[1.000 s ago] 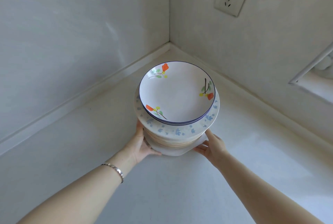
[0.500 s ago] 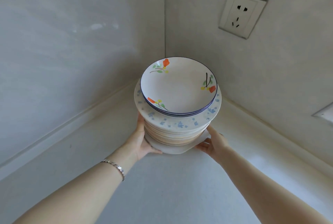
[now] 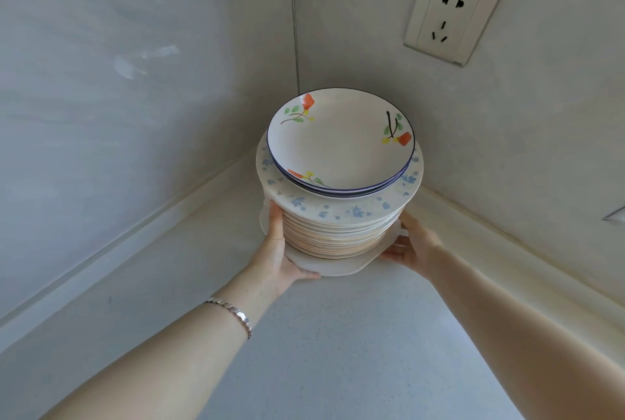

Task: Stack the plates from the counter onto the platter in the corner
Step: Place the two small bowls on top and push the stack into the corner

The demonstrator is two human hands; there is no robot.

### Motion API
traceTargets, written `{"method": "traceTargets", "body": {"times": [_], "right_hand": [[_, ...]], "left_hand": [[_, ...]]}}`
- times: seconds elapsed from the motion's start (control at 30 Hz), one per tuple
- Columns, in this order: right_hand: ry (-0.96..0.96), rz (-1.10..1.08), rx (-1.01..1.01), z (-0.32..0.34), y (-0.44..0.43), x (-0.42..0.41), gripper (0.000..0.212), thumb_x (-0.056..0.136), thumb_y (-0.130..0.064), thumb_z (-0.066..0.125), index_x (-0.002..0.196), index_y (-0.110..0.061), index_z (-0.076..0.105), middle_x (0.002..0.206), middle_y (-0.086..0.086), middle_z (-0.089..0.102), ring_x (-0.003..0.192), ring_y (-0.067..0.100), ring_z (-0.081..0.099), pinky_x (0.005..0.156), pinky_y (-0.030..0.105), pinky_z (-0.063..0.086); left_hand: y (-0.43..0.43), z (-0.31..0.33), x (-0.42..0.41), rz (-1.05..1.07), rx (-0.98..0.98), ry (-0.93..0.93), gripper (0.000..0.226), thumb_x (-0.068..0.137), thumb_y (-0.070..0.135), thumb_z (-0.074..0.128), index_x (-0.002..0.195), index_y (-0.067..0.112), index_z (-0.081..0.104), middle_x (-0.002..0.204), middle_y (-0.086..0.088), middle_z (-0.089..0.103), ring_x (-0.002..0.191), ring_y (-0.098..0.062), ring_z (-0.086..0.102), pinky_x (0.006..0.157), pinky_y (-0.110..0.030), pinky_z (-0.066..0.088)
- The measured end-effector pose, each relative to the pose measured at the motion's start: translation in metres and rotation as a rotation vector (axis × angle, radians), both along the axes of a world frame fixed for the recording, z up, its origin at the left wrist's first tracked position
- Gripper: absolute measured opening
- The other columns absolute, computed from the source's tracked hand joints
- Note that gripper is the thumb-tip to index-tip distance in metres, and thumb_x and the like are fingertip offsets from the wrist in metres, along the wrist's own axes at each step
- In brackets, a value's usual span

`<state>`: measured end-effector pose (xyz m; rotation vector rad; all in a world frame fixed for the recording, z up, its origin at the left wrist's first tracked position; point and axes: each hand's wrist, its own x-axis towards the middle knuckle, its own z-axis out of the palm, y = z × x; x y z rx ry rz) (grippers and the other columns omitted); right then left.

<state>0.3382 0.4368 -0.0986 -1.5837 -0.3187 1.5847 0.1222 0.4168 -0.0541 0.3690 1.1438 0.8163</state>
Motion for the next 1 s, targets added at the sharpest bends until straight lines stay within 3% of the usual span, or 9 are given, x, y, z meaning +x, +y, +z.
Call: {"method": "traceTargets", "body": {"times": [0.1,0.27,0.37,0.47,0.63,0.73,0.83,0.93,1.0], "right_hand": [[0.016,-0.084,-0.006,-0.001,-0.008,-0.007,0.041,0.088,-0.041,0.057,0.112,-0.008,0.053,0.097,0.018,0.064,0.080,0.031,0.064,0.066,0.039,0.055],[0.197,-0.123,-0.099,-0.004,-0.040,-0.047,0.020,0.097,-0.015,0.043,0.085,-0.001,0.050,0.080,0.019,0.059,0.071,0.029,0.059,0.045,0.030,0.055],[0.166,-0.063,-0.109,-0.008,-0.053,-0.068,0.012,0.097,-0.005,0.041,0.093,0.003,0.049,0.081,0.021,0.061,0.071,0.030,0.062,0.057,0.034,0.057],[0.064,-0.087,-0.108,-0.007,-0.051,-0.072,0.012,0.095,0.002,0.040,0.097,0.002,0.052,0.078,0.020,0.061,0.067,0.029,0.063,0.045,0.029,0.056],[-0.045,-0.084,-0.127,-0.002,-0.048,-0.069,0.013,0.091,0.007,0.044,0.083,0.003,0.054,0.072,0.017,0.059,0.060,0.026,0.060,0.038,0.024,0.053],[-0.245,-0.041,-0.111,-0.002,-0.050,-0.056,0.016,0.088,0.006,0.049,0.100,0.003,0.060,0.070,0.013,0.059,0.057,0.022,0.058,0.042,0.022,0.051],[-0.652,-0.004,0.005,0.021,-0.053,-0.030,0.029,0.085,-0.004,0.048,0.110,-0.006,0.063,0.089,0.012,0.067,0.081,0.028,0.063,0.077,0.037,0.053],[-0.811,-0.055,0.278,0.077,-0.056,-0.017,0.026,0.087,-0.011,0.046,0.107,-0.015,0.063,0.099,0.007,0.068,0.094,0.026,0.063,0.088,0.034,0.047],[-0.799,-0.032,0.411,0.109,-0.048,-0.016,0.021,0.088,-0.015,0.049,0.105,-0.020,0.059,0.097,0.005,0.066,0.094,0.026,0.063,0.089,0.035,0.048]], "left_hand": [[-0.002,0.000,0.001,0.027,-0.006,0.002,0.098,0.067,0.083,0.032,0.147,0.026,0.027,0.152,-0.006,0.035,0.139,-0.035,0.034,0.104,-0.073,0.023],[-0.006,0.004,0.006,0.044,-0.012,-0.024,0.091,0.070,0.084,0.028,0.143,0.029,0.034,0.150,-0.004,0.039,0.136,-0.034,0.038,0.103,-0.072,0.024],[-0.009,0.010,0.008,0.026,0.011,-0.050,0.074,0.078,0.080,0.023,0.128,0.031,0.046,0.144,-0.006,0.047,0.128,-0.032,0.047,0.103,-0.066,0.032],[-0.012,0.011,0.007,0.045,-0.034,-0.036,0.078,0.076,0.080,0.031,0.129,0.025,0.047,0.137,-0.005,0.053,0.120,-0.031,0.052,0.102,-0.061,0.038],[-0.015,0.023,-0.001,0.065,-0.105,0.037,0.051,0.079,0.070,0.046,0.087,0.021,0.052,0.099,-0.007,0.063,0.095,-0.026,0.062,0.078,-0.047,0.053],[-0.013,0.025,-0.005,0.196,-0.029,0.349,0.042,0.085,0.053,0.055,0.109,0.019,0.054,0.126,-0.007,0.057,0.118,-0.028,0.053,0.091,-0.047,0.050],[-0.012,0.047,-0.012,0.345,0.341,0.751,0.049,0.093,0.019,0.049,0.141,0.016,0.037,0.150,-0.004,0.035,0.138,-0.019,0.034,0.111,-0.029,0.028],[-0.006,0.076,-0.013,0.142,0.750,0.963,0.052,0.095,0.018,0.046,0.145,0.014,0.030,0.156,0.001,0.021,0.145,-0.010,0.018,0.106,-0.012,0.015],[0.007,0.090,-0.008,0.004,0.787,1.040,0.064,0.094,0.024,0.050,0.149,0.011,0.019,0.159,0.000,0.011,0.147,-0.011,0.009,0.109,-0.013,0.009]]}}
